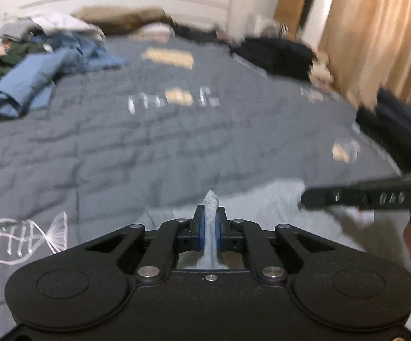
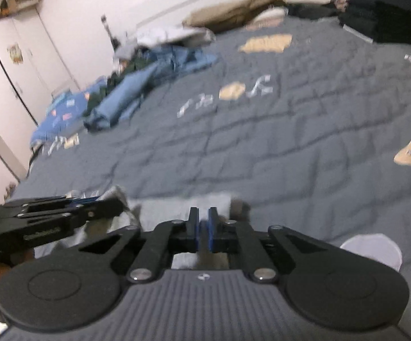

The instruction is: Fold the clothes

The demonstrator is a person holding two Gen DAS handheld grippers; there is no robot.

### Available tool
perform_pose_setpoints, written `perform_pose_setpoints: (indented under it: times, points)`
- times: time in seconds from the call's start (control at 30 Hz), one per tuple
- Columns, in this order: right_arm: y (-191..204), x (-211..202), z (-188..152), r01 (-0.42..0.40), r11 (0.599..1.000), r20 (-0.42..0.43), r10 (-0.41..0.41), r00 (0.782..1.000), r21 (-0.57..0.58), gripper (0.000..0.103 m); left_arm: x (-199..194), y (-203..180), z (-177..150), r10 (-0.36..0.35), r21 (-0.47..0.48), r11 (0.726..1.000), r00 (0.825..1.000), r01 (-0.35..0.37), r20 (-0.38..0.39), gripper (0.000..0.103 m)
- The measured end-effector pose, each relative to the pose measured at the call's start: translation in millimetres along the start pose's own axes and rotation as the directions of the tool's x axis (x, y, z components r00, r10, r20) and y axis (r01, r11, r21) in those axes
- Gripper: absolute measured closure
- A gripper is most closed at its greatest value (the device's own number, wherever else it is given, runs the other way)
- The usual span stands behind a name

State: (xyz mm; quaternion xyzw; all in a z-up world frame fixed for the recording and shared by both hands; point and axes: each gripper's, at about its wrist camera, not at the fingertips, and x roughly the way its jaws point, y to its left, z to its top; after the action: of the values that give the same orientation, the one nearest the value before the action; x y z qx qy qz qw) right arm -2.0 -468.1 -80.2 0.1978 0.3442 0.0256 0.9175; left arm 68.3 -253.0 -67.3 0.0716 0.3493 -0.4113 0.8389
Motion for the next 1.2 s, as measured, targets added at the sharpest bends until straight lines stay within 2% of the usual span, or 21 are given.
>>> perform_pose_setpoints:
  times: [0.1, 0.17, 0.23, 0.3, 0.4, 0.43, 0.47, 0.5, 0.57, 0.73, 0.8, 0.87, 0.97, 1.03, 1.07, 1.1, 1.13, 1.2]
  points:
    - [3.5, -5.9, 2.1, -0.032, 0.999, -0.037, 0.031, 0.999, -0.009, 0.090, -3.0, 0.4, -2.7, 0.007, 0.029, 1.000, 1.000, -0.007, -0.013, 0.092]
    - [2.8, -6.4, 1.3, -0.019, 1.000, -0.050, 0.018, 0.999, -0.011, 0.069, -7.5, 4.8, -1.9, 0.006, 0.015, 1.000, 1.000, -0.006, -0.007, 0.088]
    - [2.6, -6.4, 0.0, -0.006, 1.000, -0.066, 0.005, 0.998, -0.015, 0.064, -10.2, 9.9, 0.0, 0.014, -0.005, 1.000, 1.000, -0.014, -0.011, 0.067]
    - [6.0, -3.0, -4.3, 0.002, 0.999, -0.095, -0.006, 0.996, -0.035, 0.064, -10.9, 10.5, -0.2, 0.014, -0.006, 1.000, 1.000, -0.014, -0.006, 0.063]
    - [11.8, -0.4, -9.3, -0.006, 0.998, -0.100, -0.001, 0.995, -0.066, 0.069, -4.5, 3.9, -2.7, 0.013, 0.020, 1.000, 0.999, -0.013, -0.039, 0.064]
    - [13.7, 0.0, -10.7, -0.009, 0.997, -0.098, 0.001, 0.995, -0.075, 0.078, -2.0, 2.1, -4.1, 0.011, 0.027, 1.000, 0.999, -0.010, -0.047, 0.072]
    - [15.1, 0.1, -11.5, -0.009, 0.997, -0.095, 0.001, 0.996, -0.081, 0.092, 0.4, 0.3, -5.5, 0.009, 0.035, 0.999, 0.998, -0.007, -0.056, 0.080]
    - [15.3, -0.5, -10.7, -0.001, 0.997, -0.088, -0.006, 0.996, -0.078, 0.095, 1.2, 0.0, -5.8, 0.007, 0.035, 0.999, 0.998, -0.005, -0.055, 0.090]
    - [13.8, -3.9, -7.8, 0.005, 0.998, -0.068, -0.009, 0.998, -0.060, 0.096, -3.0, 1.1, -3.7, -0.007, 0.026, 1.000, 1.000, 0.007, -0.024, 0.096]
    - [10.4, -20.1, 2.5, 0.004, 1.000, 0.028, -0.003, 1.000, -0.028, 0.098, -24.6, 6.3, 6.8, -0.039, -0.021, 0.999, 0.992, 0.042, 0.117, 0.097]
    - [7.9, -26.0, 5.4, 0.001, 1.000, 0.081, 0.000, 0.997, -0.014, 0.098, -25.8, 5.2, 9.7, -0.031, -0.031, 0.999, 0.989, 0.035, 0.142, 0.097]
    - [5.0, -25.7, 6.3, -0.004, 1.000, 0.103, 0.005, 0.995, -0.008, 0.098, -16.1, 2.5, 6.5, -0.007, -0.030, 0.999, 0.995, 0.010, 0.101, 0.097]
    - [2.7, -6.1, -0.7, 0.028, 1.000, 0.038, -0.027, 0.999, -0.008, 0.094, -1.0, -1.7, 1.4, 0.029, -0.026, 0.999, 0.999, -0.028, 0.037, 0.095]
    - [3.6, 7.5, -5.6, 0.052, 0.998, -0.039, -0.053, 0.998, -0.026, 0.094, 4.5, -3.2, -1.5, 0.052, -0.018, 0.999, 0.999, -0.052, 0.007, 0.090]
    - [4.8, 8.2, -5.9, 0.056, 0.998, -0.049, -0.057, 0.997, -0.032, 0.093, 2.3, -1.7, -1.3, 0.060, -0.017, 0.998, 0.998, -0.060, 0.010, 0.086]
    - [5.8, 7.3, -5.3, 0.057, 0.998, -0.054, -0.059, 0.997, -0.035, 0.093, -1.7, -0.1, 0.8, 0.067, -0.022, 0.998, 0.998, -0.066, 0.019, 0.074]
    - [6.3, 1.8, -2.4, 0.051, 0.998, -0.038, -0.052, 0.998, -0.031, 0.090, -9.4, 3.9, 2.6, 0.071, -0.038, 0.997, 0.996, -0.069, 0.045, 0.062]
    - [5.0, -12.6, 3.8, 0.041, 0.999, 0.013, -0.041, 0.999, -0.013, 0.084, -25.2, 12.3, 6.4, 0.076, -0.076, 0.995, 0.993, -0.069, 0.089, 0.053]
